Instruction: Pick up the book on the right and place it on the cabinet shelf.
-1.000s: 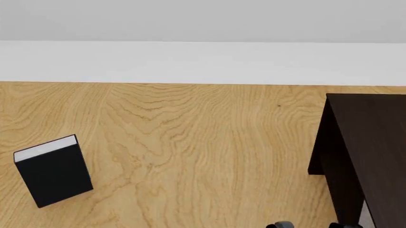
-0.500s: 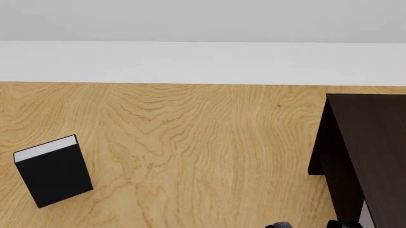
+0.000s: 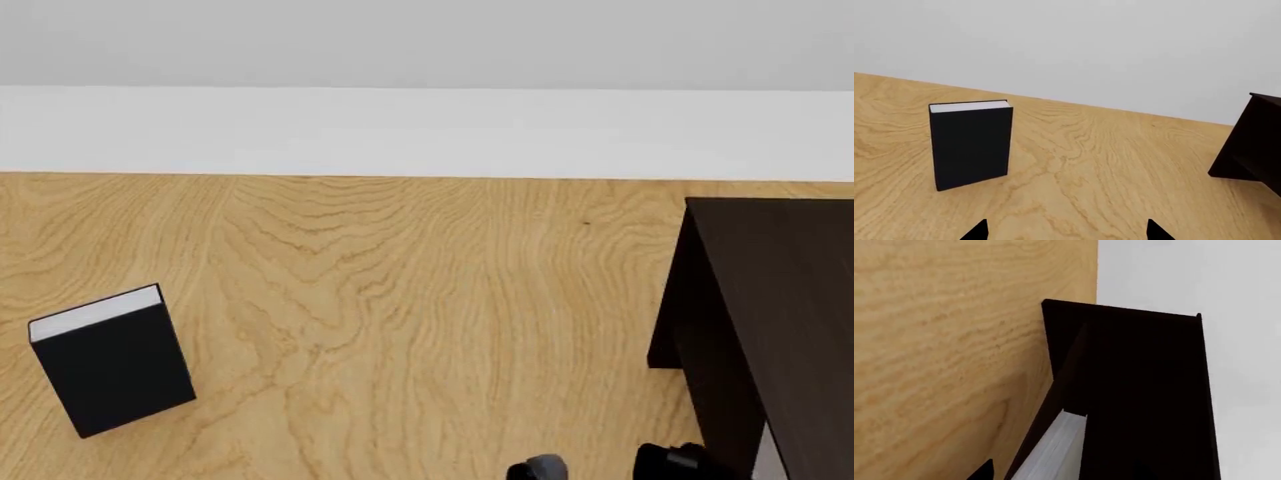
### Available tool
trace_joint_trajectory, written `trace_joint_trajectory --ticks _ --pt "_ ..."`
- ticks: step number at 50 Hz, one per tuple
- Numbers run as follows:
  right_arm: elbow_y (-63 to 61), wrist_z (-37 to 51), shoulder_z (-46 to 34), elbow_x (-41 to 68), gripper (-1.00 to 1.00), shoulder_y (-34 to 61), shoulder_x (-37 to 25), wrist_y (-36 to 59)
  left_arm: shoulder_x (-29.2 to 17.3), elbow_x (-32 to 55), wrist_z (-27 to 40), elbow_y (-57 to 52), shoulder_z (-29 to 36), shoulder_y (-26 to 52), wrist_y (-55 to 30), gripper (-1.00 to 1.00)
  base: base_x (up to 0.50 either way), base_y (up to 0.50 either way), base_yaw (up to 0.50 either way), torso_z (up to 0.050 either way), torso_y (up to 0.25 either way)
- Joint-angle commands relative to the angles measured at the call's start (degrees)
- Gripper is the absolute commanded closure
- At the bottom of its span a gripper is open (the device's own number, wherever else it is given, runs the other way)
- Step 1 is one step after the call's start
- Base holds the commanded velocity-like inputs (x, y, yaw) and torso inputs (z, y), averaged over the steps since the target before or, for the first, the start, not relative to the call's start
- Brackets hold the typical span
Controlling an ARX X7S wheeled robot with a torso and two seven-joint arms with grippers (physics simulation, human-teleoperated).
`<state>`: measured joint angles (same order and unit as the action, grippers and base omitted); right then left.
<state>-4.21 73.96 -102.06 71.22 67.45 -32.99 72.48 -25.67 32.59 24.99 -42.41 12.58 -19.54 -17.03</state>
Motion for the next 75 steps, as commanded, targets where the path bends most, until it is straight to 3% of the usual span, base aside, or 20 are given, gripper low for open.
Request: trace_joint_trajectory --ticks 1,17,30,56,75 --pt "-2.6 -0.7 1.7 -1.3 -1.00 2.9 2.3 -0.6 1.0 -0.4 -0.8 0.7 -0.4 -0.2 0.4 -1.00 0.00 0.00 0.00 0.000 0.000" --pt "-5.2 -1.3 1.7 -1.9 -1.00 5.9 3.8 0.2 0.7 -0.4 -0.4 0.5 -0.2 -0.1 0.4 -1.00 0.00 0.00 0.00 0.000 0.000" --pt "-12.3 1.1 7.2 1.9 -1.00 13.1 2.5 1.4 0.4 -0.3 0.2 0.0 0.1 -0.1 0.1 -1.00 0.00 0.00 0.00 0.000 0.000" --pt "-25.9 -0.3 23.8 11.5 -1.00 18.2 -11.1 -12.6 -0.1 0.0 0.3 0.3 -0.1 -0.2 0.8 -1.00 0.00 0.00 0.00 0.000 0.000" --pt "-39.9 0.3 34.0 15.1 -1.00 12.5 -25.8 -30.6 -0.3 0.2 0.2 0.7 0.1 -0.1 1.3 -1.00 0.00 0.00 0.00 0.000 0.000"
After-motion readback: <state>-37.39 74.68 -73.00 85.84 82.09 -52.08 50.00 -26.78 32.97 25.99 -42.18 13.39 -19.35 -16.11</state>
